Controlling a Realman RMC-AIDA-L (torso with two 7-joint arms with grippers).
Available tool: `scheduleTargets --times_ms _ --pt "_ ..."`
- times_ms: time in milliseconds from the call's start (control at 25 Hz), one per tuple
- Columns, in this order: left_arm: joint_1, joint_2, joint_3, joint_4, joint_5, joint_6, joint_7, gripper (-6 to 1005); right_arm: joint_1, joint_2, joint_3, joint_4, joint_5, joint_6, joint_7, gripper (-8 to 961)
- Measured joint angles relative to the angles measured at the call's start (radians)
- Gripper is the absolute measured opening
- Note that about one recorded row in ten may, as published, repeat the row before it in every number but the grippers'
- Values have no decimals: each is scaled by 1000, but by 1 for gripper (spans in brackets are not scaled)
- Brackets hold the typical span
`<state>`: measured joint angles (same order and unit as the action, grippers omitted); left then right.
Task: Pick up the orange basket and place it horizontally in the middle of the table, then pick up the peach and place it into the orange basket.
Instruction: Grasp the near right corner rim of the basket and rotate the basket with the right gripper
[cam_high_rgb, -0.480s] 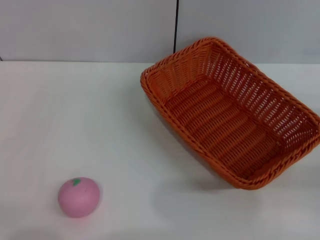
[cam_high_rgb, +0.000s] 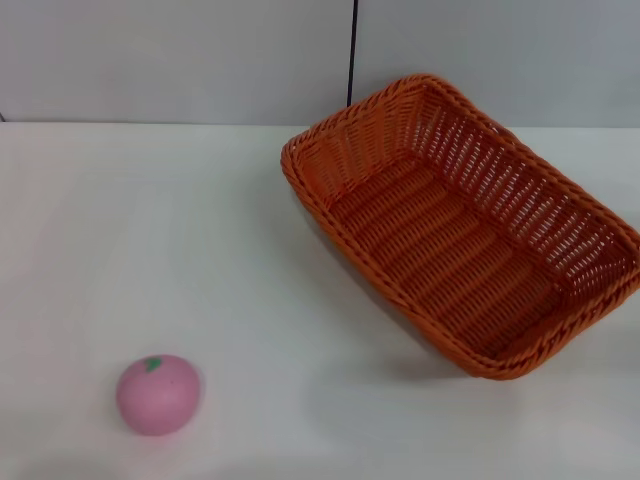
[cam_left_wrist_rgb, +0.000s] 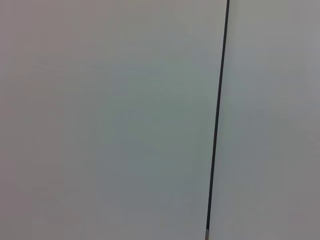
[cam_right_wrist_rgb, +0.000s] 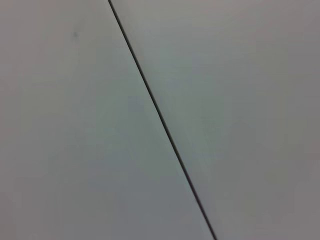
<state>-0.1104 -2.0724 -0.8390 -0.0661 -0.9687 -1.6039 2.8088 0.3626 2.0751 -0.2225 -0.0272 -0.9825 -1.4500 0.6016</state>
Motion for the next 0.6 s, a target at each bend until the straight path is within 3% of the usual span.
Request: scheduleTargets --times_ms 280,320,360,480,520,600 --pt "-20 8 -3 11 -1 4 -1 796 -100 -1 0 -117 -179 -146 185 637" --pt "-22 9 -5 14 -4 5 -1 796 -131 -3 0 -213 -262 -175 292 637" --pt "-25 9 -7 17 -5 7 -1 796 -131 -3 0 -213 -262 -175 292 637" --pt "-31 10 -6 32 -4 14 -6 796 -166 -4 0 -390 -383 -189 514 637" --pt "-31 10 -4 34 -3 15 -8 796 -179 -4 1 -525 -445 -193 677 637" --pt "-29 10 -3 36 -2 16 -9 796 -181 -4 1 -591 -471 -195 758 637"
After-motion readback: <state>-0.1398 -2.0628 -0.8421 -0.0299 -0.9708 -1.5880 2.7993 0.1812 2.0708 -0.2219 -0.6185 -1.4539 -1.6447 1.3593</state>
